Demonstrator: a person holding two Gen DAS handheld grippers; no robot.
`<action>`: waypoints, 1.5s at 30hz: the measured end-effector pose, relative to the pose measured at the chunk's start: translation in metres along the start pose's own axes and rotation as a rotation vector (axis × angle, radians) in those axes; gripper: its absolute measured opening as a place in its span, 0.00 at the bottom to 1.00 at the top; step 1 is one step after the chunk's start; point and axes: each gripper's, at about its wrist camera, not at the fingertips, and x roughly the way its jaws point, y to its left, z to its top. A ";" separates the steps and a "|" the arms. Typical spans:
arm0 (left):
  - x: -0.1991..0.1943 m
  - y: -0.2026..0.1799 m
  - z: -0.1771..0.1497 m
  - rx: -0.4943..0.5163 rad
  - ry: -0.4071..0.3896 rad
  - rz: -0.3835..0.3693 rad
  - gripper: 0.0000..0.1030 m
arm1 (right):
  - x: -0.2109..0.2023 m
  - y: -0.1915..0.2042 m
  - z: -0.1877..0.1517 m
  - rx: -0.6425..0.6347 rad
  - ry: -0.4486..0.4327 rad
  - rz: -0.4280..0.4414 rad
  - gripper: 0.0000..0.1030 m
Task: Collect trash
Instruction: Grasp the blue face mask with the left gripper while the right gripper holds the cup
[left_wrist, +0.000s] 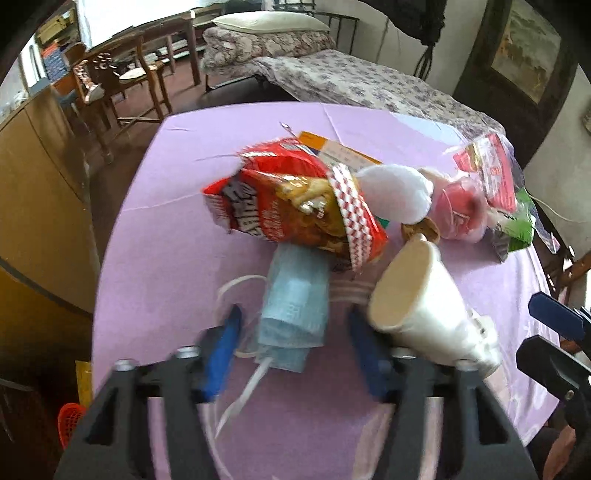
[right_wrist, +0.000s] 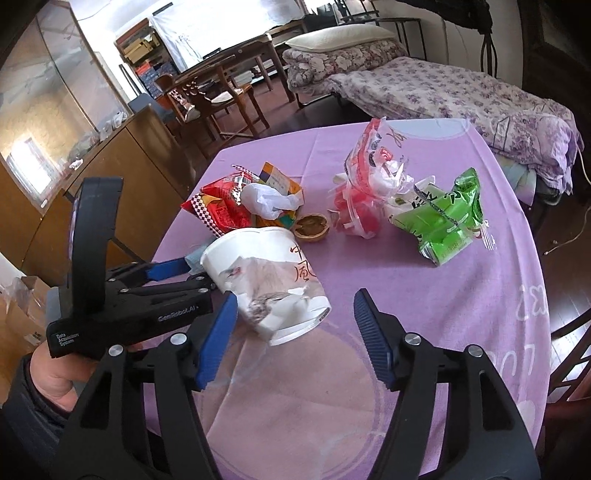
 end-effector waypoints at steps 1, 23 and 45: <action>0.000 0.002 0.000 0.005 0.006 0.000 0.29 | 0.001 -0.001 0.000 0.002 0.001 -0.002 0.63; -0.065 0.055 -0.050 -0.265 -0.121 -0.198 0.17 | 0.055 0.044 -0.010 -0.313 0.108 -0.110 0.93; -0.063 0.049 -0.046 -0.254 -0.118 -0.171 0.17 | 0.059 0.063 -0.006 -0.292 0.144 -0.057 0.76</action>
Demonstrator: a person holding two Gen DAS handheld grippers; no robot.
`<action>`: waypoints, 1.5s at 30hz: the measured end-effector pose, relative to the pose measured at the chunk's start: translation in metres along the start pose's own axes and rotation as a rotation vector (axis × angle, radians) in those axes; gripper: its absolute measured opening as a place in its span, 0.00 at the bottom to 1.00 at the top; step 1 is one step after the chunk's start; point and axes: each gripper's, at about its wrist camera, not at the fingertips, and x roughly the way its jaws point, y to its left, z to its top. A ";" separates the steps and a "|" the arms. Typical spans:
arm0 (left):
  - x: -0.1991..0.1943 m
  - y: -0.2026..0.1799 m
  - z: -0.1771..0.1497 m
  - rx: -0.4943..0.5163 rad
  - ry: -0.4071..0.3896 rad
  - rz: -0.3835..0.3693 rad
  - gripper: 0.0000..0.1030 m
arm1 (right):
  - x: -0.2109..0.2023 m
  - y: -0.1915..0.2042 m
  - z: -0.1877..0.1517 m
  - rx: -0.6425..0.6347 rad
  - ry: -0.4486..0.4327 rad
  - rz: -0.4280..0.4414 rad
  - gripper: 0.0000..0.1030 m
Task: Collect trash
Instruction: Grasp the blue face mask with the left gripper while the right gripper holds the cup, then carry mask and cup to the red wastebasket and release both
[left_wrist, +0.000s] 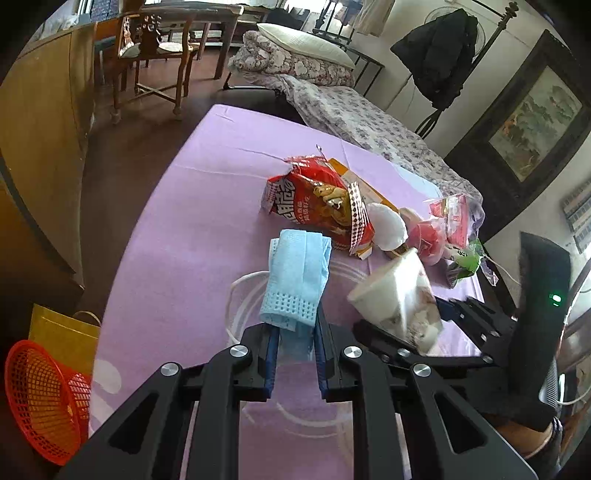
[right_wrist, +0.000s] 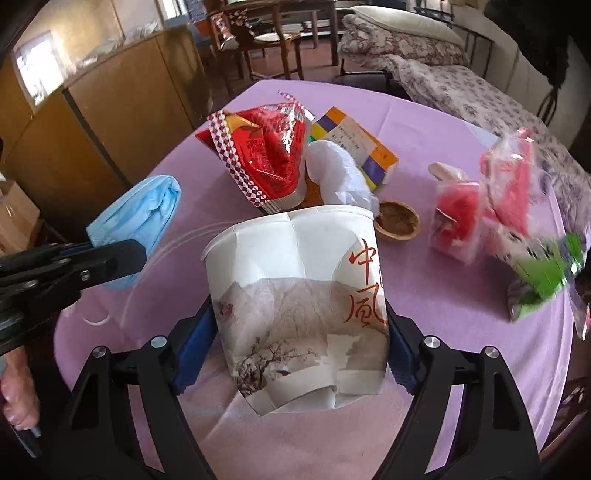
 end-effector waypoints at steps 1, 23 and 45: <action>-0.003 -0.002 -0.001 0.005 -0.006 0.001 0.17 | -0.005 0.000 -0.003 0.009 -0.006 0.001 0.76; -0.083 -0.002 -0.033 0.031 -0.076 -0.079 0.17 | -0.088 0.024 -0.038 0.124 -0.117 0.064 0.76; -0.161 0.158 -0.077 -0.210 -0.150 0.107 0.17 | -0.066 0.225 0.017 -0.264 -0.033 0.232 0.76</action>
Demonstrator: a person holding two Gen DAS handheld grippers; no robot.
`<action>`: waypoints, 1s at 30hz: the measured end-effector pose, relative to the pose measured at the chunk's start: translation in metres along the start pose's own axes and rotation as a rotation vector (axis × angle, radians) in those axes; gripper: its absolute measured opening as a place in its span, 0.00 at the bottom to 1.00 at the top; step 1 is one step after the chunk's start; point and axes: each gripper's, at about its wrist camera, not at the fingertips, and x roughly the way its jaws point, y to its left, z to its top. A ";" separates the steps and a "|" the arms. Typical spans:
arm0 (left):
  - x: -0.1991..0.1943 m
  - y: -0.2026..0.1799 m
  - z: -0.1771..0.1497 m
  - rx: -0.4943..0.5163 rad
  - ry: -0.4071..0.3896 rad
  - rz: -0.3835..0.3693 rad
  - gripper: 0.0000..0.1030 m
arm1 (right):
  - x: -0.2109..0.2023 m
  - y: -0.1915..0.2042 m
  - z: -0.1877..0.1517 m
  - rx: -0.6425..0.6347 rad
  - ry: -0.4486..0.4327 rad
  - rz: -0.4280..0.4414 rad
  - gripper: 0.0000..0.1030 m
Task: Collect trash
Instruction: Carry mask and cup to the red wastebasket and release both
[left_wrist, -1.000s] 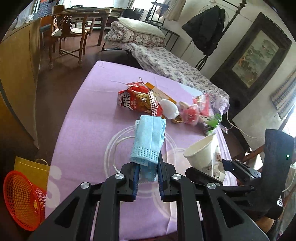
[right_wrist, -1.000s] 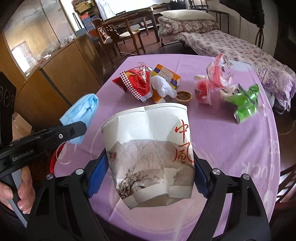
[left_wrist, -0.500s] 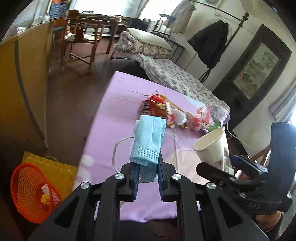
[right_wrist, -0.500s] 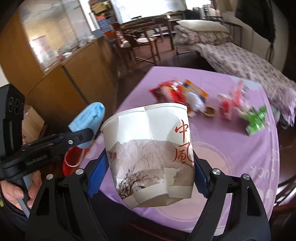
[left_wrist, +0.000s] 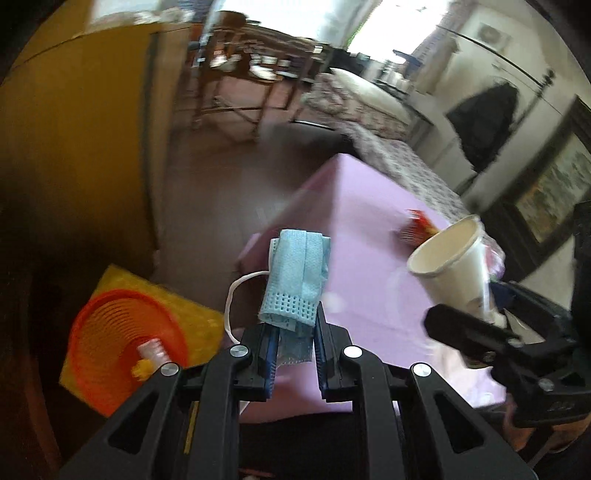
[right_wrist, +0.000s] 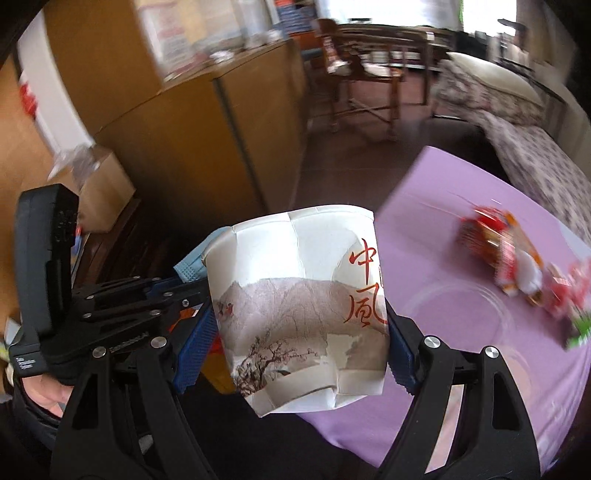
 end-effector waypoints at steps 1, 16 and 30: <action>-0.002 0.016 -0.001 -0.026 0.000 0.022 0.17 | 0.008 0.011 0.004 -0.021 0.015 0.013 0.76; 0.005 0.178 -0.034 -0.304 0.093 0.211 0.17 | 0.129 0.106 0.029 -0.080 0.284 0.186 0.76; 0.044 0.221 -0.048 -0.472 0.161 0.270 0.41 | 0.199 0.122 0.019 0.016 0.369 0.220 0.79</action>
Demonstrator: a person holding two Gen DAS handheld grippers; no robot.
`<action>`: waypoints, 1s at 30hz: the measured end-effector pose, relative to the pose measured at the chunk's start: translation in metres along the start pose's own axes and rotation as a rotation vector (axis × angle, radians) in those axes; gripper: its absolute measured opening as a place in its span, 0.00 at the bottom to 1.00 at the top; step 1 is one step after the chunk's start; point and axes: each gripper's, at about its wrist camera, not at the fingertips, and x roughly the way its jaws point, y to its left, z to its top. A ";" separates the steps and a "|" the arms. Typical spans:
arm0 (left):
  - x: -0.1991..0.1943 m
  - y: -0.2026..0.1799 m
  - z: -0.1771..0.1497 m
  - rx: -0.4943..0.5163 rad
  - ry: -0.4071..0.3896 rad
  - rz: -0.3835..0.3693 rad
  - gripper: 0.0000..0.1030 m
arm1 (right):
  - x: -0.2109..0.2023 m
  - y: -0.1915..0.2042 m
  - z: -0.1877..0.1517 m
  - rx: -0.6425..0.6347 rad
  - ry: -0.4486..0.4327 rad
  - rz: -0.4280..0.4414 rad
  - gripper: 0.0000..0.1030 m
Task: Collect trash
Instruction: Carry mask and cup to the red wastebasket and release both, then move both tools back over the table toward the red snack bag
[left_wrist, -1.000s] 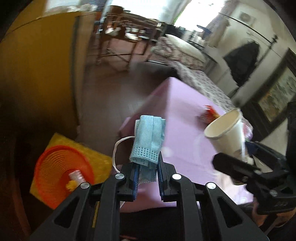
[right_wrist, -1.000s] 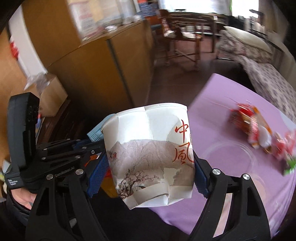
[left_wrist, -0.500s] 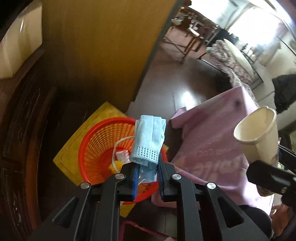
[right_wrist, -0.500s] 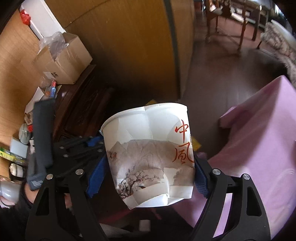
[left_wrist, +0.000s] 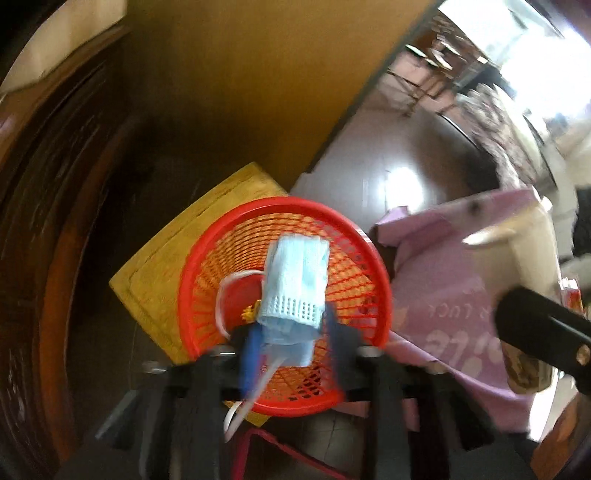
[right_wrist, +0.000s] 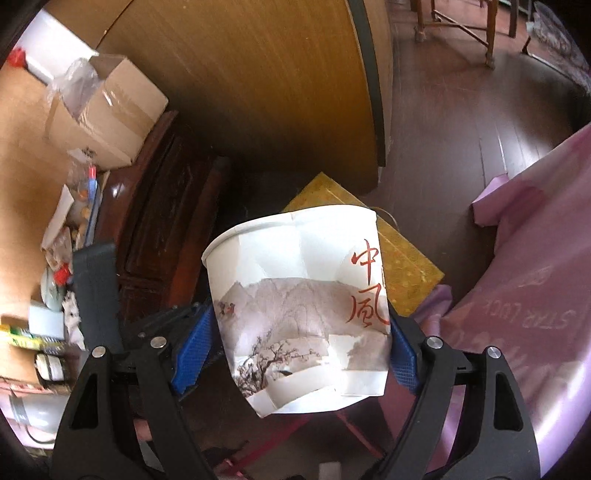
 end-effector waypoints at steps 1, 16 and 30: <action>0.001 0.003 0.000 -0.013 -0.001 0.003 0.42 | 0.001 -0.002 -0.001 0.009 0.006 0.010 0.80; -0.016 -0.010 -0.005 0.010 -0.019 0.022 0.49 | -0.025 -0.015 -0.009 0.048 -0.084 0.009 0.81; -0.067 -0.105 -0.012 0.182 -0.096 -0.054 0.75 | -0.150 -0.075 -0.040 0.142 -0.331 -0.048 0.83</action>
